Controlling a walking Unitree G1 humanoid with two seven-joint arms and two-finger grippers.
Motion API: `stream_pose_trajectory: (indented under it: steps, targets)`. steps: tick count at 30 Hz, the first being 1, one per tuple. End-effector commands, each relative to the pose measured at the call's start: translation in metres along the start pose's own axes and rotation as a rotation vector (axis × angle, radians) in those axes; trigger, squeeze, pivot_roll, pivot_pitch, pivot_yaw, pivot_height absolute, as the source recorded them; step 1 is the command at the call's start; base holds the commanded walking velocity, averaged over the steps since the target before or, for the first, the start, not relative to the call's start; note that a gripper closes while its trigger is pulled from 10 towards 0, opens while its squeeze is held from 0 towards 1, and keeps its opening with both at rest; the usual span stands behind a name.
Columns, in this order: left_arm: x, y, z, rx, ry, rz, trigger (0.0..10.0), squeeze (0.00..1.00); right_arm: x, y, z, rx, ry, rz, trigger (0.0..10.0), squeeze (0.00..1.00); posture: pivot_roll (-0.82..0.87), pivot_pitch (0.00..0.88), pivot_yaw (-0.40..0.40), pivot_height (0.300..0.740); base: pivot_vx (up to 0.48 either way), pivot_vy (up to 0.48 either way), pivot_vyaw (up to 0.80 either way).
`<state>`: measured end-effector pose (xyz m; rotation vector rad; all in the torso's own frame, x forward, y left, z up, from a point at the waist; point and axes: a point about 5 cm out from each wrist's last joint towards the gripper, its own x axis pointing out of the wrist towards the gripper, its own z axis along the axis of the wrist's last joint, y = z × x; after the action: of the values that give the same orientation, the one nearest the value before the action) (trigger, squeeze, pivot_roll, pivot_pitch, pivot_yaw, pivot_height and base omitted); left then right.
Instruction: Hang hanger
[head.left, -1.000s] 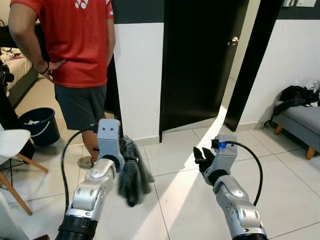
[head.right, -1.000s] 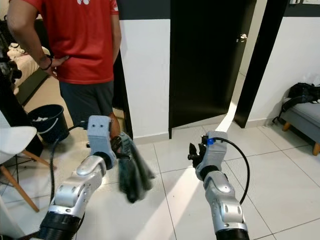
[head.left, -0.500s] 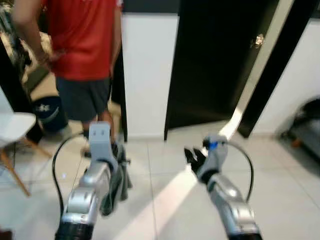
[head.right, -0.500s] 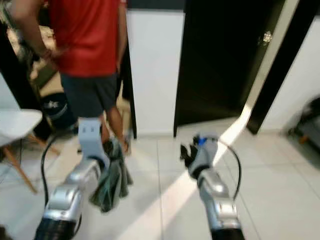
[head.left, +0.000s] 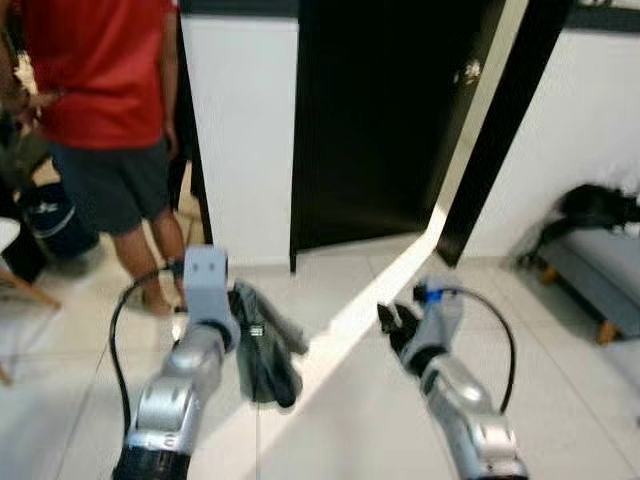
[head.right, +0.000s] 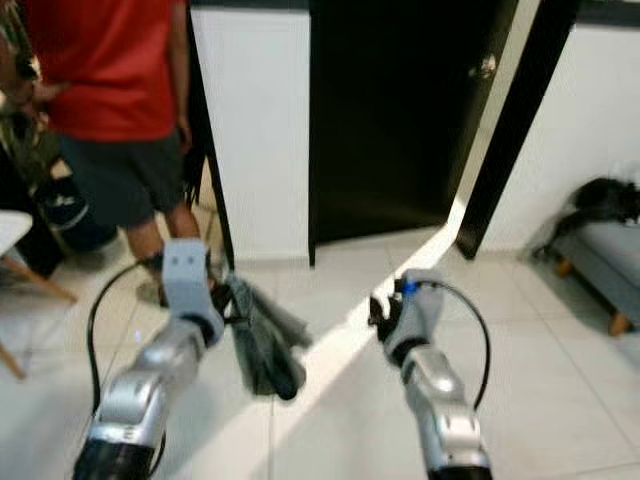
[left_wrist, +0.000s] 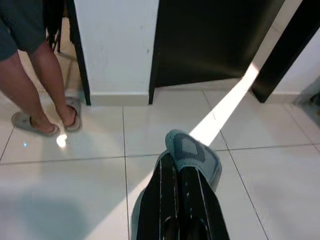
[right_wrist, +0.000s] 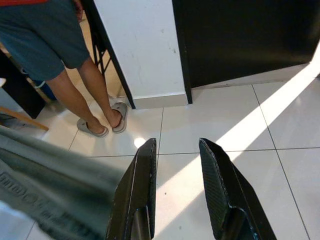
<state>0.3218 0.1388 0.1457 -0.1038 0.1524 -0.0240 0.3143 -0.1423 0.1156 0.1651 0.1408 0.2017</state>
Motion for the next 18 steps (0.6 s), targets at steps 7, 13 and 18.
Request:
stream_pose_trajectory:
  steps: [7, 13, 18]
  targets:
    - [0.0001, -0.0043, 0.001, 0.027, 0.0, -0.014, 10.0, 0.0, -0.0012, -0.0037, -0.0015, -0.004, 0.017, -0.015, 10.0, 0.0, -0.09, 0.053, -0.029, 0.735, 0.0, -0.48, 0.0]
    - [-0.0008, -0.0031, 0.0016, 0.023, -0.001, -0.005, 10.0, 0.0, -0.0009, -0.0028, -0.002, -0.007, 0.021, -0.009, 10.0, 0.0, -0.09, 0.052, -0.031, 0.735, 0.0, -0.48, 0.0]
    - [-0.001, -0.0028, 0.0022, 0.025, -0.004, -0.003, 10.0, 0.0, -0.0008, -0.0021, -0.0028, -0.01, 0.026, -0.005, 10.0, 0.0, -0.1, 0.051, -0.033, 0.735, 0.0, -0.48, 0.0]
